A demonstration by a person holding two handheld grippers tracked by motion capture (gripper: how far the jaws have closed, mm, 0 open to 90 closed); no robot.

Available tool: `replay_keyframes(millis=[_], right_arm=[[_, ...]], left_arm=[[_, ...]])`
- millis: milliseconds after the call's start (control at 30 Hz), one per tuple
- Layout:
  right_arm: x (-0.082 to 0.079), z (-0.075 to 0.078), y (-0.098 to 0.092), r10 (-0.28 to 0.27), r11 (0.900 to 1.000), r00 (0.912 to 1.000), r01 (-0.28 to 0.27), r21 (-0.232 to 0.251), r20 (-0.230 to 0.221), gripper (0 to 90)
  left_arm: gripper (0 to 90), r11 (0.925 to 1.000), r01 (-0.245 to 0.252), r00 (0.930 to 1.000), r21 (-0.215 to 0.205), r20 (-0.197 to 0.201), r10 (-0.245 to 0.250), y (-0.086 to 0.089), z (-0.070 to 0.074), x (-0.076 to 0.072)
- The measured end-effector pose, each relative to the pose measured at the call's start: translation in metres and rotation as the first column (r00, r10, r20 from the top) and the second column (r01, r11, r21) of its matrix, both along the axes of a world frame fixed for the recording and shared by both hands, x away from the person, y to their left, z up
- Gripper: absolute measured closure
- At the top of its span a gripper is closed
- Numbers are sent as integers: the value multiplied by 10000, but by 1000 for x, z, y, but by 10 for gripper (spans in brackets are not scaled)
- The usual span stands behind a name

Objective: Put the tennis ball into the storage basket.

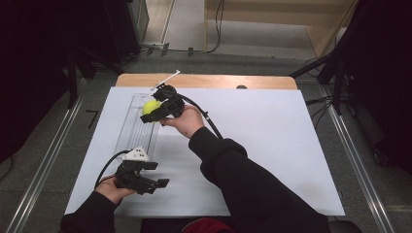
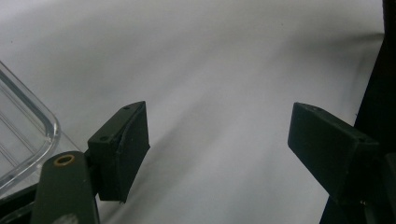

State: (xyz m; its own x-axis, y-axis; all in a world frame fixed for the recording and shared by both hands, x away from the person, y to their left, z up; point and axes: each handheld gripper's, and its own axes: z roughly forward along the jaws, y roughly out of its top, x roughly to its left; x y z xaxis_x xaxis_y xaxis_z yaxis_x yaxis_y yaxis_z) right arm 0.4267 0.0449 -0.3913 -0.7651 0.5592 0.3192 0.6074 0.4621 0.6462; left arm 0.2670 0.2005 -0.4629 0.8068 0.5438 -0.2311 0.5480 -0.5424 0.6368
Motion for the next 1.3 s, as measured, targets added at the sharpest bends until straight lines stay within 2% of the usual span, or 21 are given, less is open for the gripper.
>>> replay_keyframes(millis=[600, 700, 967, 1300], right_arm=[[14, 0, 22, -73, 9999, 9999, 74, -152, 103, 228], [16, -1, 27, -41, 10000, 10000, 41, -79, 8, 228], [15, -3, 40, 29, 9998, 9998, -26, -179, 175, 228], [16, -10, 50, 70, 9998, 10000, -69, -176, 57, 228]], left_arm=[[216, 10000, 45, 10000, 7, -32, -45, -1, 0, 0], [216, 10000, 31, 10000, -1, -28, -31, -1, 0, 0], [215, 10000, 58, 10000, -44, -15, -58, -1, 0, -1], [216, 10000, 63, 10000, -36, -8, -64, -1, 0, -1]])
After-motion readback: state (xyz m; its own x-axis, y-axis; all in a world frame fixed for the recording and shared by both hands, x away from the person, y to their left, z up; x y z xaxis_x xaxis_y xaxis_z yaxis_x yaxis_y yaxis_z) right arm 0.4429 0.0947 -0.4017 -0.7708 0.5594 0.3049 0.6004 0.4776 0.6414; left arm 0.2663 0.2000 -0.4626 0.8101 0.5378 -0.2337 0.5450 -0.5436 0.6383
